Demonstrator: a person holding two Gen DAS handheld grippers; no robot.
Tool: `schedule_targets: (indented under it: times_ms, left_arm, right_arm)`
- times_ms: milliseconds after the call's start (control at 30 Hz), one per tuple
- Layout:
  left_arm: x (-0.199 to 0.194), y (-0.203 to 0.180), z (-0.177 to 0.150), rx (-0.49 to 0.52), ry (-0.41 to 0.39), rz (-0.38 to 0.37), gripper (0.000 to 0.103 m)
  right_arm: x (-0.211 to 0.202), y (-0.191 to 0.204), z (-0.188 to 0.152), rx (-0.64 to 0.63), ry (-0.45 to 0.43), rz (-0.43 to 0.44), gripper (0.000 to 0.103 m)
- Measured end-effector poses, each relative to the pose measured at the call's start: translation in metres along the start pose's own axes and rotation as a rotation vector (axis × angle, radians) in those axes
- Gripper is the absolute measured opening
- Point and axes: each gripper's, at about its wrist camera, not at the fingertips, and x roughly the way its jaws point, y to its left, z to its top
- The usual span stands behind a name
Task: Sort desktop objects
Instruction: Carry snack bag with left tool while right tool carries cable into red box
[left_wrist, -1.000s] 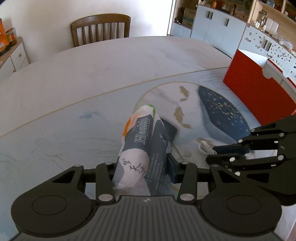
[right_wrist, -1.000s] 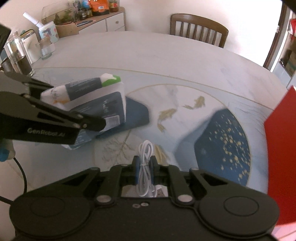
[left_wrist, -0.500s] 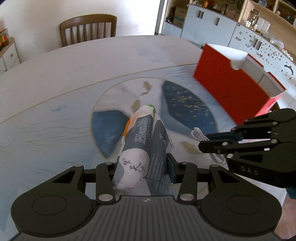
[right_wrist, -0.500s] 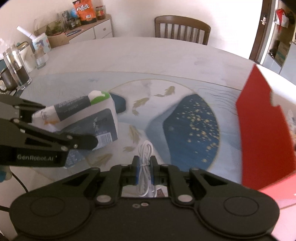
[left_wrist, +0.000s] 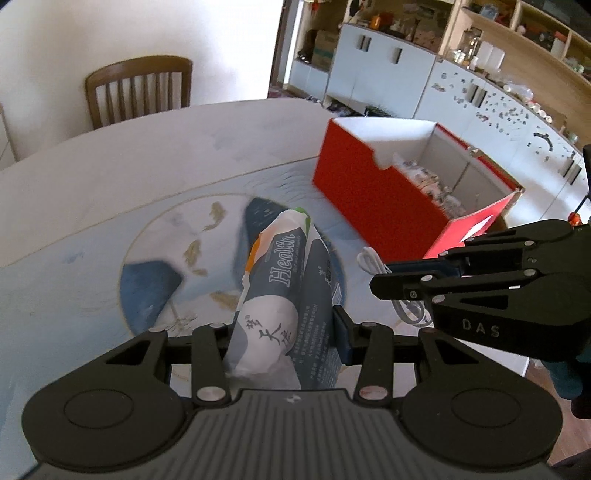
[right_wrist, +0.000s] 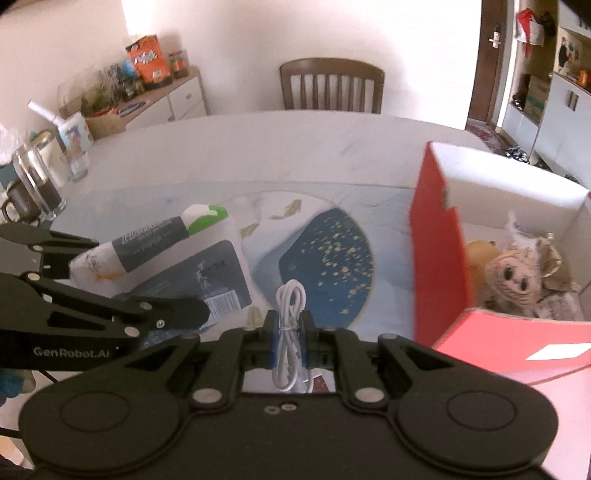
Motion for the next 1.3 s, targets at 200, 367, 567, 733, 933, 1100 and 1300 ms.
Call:
schedule_targets:
  times_ms: [200,367,567,733,933,1100,1300]
  left_arm:
    - [-0.006,-0.022,0.012,0.02,-0.017,-0.023,0.042]
    - [-0.01,-0.039,0.025,0.037,-0.042,-0.043,0.042]
    - [-0.005,-0.062,0.044,0.065,-0.063,-0.061,0.042]
    - [0.004,-0.086,0.062,0.098,-0.076,-0.071,0.042]
    - [0.018,-0.113,0.082,0.128,-0.094,-0.081,0.042]
    - [0.03,-0.129,0.097,0.137,-0.104,-0.076,0.042]
    - [0.047,-0.146,0.113,0.152,-0.103,-0.07,0.042]
  right_arm:
    - [-0.024,-0.015,0.005,0.025,-0.041,-0.01,0.011]
    - [-0.042,-0.032,0.009,0.051,-0.078,-0.027,0.011]
    - [-0.06,-0.061,0.014,0.074,-0.121,-0.059,0.011]
    - [-0.07,-0.088,0.018,0.092,-0.153,-0.085,0.011]
    - [-0.074,-0.126,0.02,0.121,-0.165,-0.118,0.011]
    - [-0.077,-0.156,0.022,0.133,-0.171,-0.138,0.011]
    - [-0.08,-0.186,0.021,0.139,-0.178,-0.152,0.011]
